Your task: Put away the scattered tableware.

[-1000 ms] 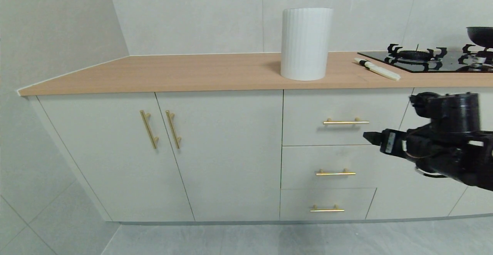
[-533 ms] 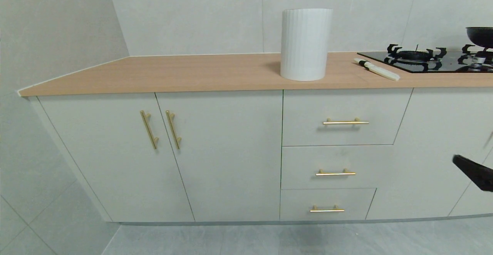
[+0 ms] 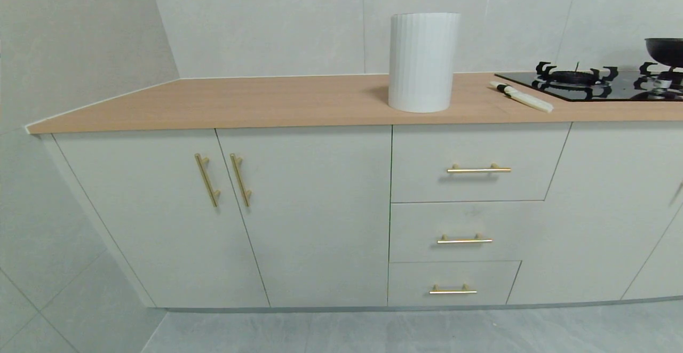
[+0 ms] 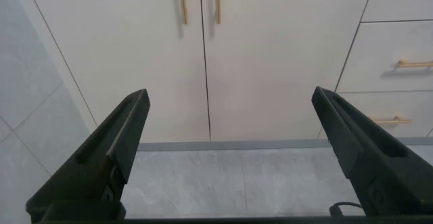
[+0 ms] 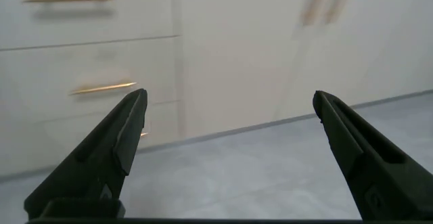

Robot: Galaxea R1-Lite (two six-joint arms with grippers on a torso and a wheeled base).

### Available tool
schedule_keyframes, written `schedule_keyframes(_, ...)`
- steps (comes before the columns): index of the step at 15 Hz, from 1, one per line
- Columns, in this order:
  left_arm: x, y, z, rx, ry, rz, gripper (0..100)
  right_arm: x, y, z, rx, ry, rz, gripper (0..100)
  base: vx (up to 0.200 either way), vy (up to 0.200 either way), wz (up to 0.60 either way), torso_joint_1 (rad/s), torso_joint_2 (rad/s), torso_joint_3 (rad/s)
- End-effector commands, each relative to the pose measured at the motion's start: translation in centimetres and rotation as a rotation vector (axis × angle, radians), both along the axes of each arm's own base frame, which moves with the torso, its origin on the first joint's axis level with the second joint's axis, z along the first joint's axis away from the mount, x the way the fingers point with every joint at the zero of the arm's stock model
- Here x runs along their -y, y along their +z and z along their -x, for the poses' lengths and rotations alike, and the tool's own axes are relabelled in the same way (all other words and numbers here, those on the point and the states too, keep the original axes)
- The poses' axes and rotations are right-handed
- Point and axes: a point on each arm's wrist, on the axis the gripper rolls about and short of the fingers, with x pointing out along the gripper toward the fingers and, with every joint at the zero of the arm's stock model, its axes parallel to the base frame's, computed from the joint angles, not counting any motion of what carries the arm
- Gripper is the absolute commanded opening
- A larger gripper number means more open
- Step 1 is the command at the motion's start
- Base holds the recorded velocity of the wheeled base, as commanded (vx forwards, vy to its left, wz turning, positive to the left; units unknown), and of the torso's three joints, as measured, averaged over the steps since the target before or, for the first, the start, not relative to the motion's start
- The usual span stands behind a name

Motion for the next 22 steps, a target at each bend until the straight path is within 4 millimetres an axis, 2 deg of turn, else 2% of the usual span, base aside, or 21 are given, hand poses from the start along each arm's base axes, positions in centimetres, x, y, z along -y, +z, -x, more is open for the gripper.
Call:
schedule_keyframes(1,0.0,0.0,0.0,0.000,-0.001,0.000,100,-0.2,-1.5,2.8,0.124,-0.061,0.044,100,0.000,0.000,0.00,0.000,0.00,0.000)
schedule_keyframes(4,0.0,0.0,0.0,0.000,-0.001,0.000,100,-0.2,-2.9,2.6,0.124,-0.041,0.015,100,0.000,0.000,0.00,0.000,0.00,0.000)
schedule_keyframes(6,0.0,0.0,0.0,0.000,-0.001,0.000,100,-0.1,-3.3,3.2,0.182,0.000,0.017,100,0.000,0.000,0.00,0.000,0.00,0.000)
schedule_keyframes(9,0.0,0.0,0.0,0.000,-0.001,0.000,100,-0.5,-3.8,2.8,0.185,0.171,-0.040,100,0.000,0.000,0.00,0.000,0.00,0.000)
schedule_keyframes(10,0.0,0.0,0.0,0.000,-0.001,0.000,100,-0.7,-4.2,2.6,0.172,0.277,-0.058,100,0.000,0.000,0.00,0.000,0.00,0.000)
schedule_keyframes(13,0.0,0.0,0.0,0.000,-0.001,0.000,100,-1.1,-6.3,1.7,0.106,0.435,-0.111,100,0.000,0.000,0.00,0.000,0.00,0.000)
schedule_keyframes(15,0.0,0.0,0.0,0.000,-0.001,0.000,100,-1.2,-7.7,1.1,0.100,0.474,-0.108,100,0.000,0.000,0.00,0.000,0.00,0.000)
schedule_keyframes(22,0.0,0.0,0.0,-0.001,-0.001,-0.005,100,-1.1,-8.2,1.1,0.053,0.433,-0.129,100,0.000,0.000,0.00,0.000,0.00,0.000)
